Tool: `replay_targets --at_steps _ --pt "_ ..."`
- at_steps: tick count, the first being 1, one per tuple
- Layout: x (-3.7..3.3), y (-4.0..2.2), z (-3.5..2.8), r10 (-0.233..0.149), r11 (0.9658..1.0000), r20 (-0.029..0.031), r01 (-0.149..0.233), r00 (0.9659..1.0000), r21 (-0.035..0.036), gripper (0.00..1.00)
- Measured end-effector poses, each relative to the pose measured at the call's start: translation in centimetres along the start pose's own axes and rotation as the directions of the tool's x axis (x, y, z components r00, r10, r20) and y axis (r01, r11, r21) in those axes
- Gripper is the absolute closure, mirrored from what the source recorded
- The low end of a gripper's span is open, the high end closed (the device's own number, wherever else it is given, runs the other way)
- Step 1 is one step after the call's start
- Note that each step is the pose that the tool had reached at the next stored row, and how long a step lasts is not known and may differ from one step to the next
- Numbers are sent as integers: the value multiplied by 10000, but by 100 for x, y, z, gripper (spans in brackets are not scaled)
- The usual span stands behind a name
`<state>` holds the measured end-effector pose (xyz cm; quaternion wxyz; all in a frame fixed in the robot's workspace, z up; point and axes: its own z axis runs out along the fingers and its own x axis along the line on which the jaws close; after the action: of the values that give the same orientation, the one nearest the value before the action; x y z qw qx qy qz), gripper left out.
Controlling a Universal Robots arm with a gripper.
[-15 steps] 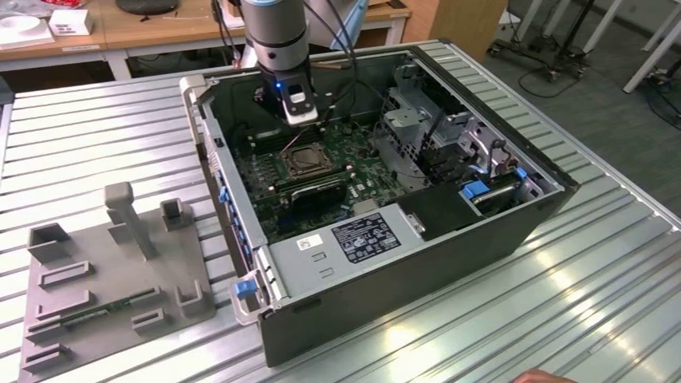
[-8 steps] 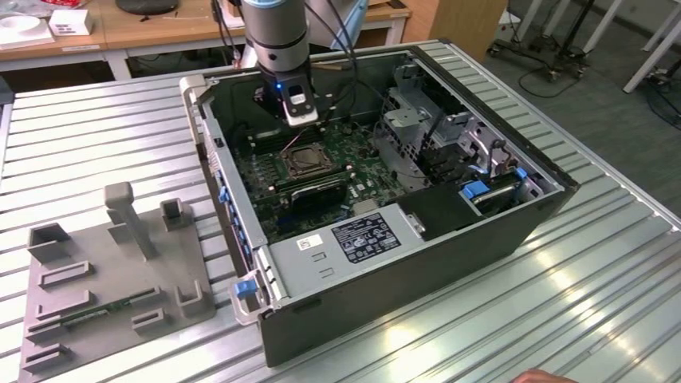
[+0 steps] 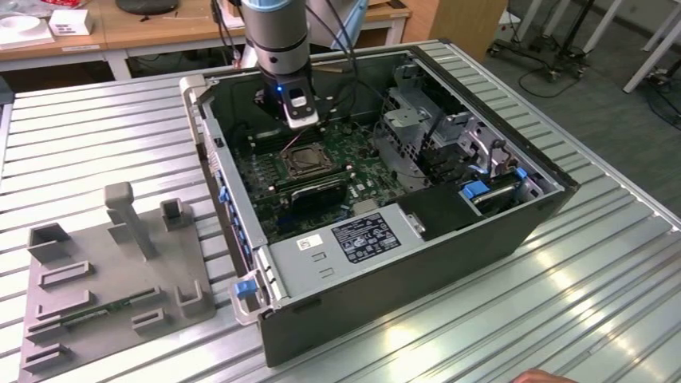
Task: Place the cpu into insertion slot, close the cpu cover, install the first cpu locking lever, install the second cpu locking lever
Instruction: 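Install the first cpu locking lever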
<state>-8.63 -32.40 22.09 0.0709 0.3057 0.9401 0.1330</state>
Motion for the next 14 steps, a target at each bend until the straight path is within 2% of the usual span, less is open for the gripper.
replay_targets --at_steps 14 --pt "-34 -19 49 -1 10000 -5 1 10000 -7 89"
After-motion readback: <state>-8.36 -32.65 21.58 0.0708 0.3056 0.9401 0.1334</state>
